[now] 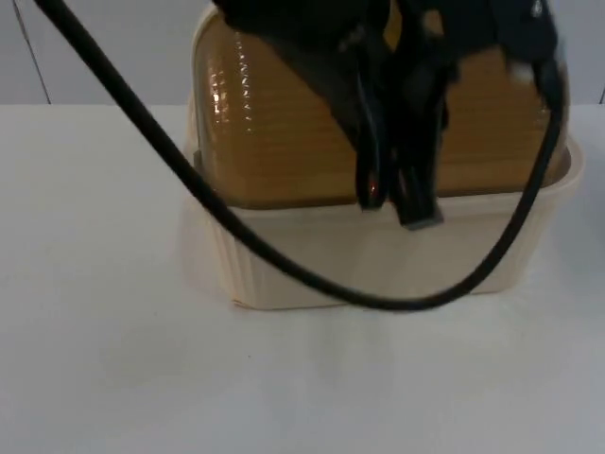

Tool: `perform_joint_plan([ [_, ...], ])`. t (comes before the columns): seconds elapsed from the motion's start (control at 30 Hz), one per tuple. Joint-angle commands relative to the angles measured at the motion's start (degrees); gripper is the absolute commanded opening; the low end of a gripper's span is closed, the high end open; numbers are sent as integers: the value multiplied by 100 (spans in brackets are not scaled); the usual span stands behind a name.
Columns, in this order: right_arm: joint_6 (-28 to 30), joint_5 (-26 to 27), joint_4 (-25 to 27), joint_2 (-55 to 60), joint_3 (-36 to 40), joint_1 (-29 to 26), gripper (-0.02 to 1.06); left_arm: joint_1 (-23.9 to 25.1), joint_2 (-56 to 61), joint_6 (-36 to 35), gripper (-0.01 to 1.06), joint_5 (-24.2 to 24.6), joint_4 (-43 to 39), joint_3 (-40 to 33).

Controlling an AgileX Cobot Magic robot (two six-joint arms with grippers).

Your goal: Open the box lid with the left hand, place the block into the box with the right hand, then close the box lid with the left hand.

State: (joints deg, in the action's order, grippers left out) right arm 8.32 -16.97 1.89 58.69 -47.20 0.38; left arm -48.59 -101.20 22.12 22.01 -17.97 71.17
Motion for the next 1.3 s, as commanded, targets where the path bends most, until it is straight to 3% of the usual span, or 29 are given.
perform_joint_plan([
  [0.0,-18,3,-37,-74,32,29,104,-23,344,-279,0,4,405,0],
  [0.17,-18,3,-37,-129,32,29,104,337,911,-1108,0,100,352,-25],
  [0.33,-124,3,-37,-173,32,29,104,1417,1535,-1787,0,77,389,-307],
  [0.37,-124,3,-37,-173,32,29,104,1417,1535,-1787,0,77,389,-307],
  [0.53,-124,3,-37,-173,32,29,104,2689,1937,-2843,0,159,416,-657],
  [0.57,-124,3,-37,-173,32,29,104,2689,1937,-2843,0,159,416,-657],
  [0.77,-124,3,-37,-173,32,29,104,3736,1973,-3222,0,397,1177,-1112],
  [0.97,-124,3,-37,-173,32,29,104,3824,2027,-3222,0,405,1264,-1264],
  [1.13,-123,-20,-37,-173,32,29,104,3824,2448,-3477,5,89,1193,-1264],
  [1.2,-123,-20,-37,-173,32,29,104,3824,2716,-3477,15,11,1139,-1264],
  [1.27,-123,-20,-37,-173,32,29,104,3824,2912,-3477,33,-2,1095,-1264],
])
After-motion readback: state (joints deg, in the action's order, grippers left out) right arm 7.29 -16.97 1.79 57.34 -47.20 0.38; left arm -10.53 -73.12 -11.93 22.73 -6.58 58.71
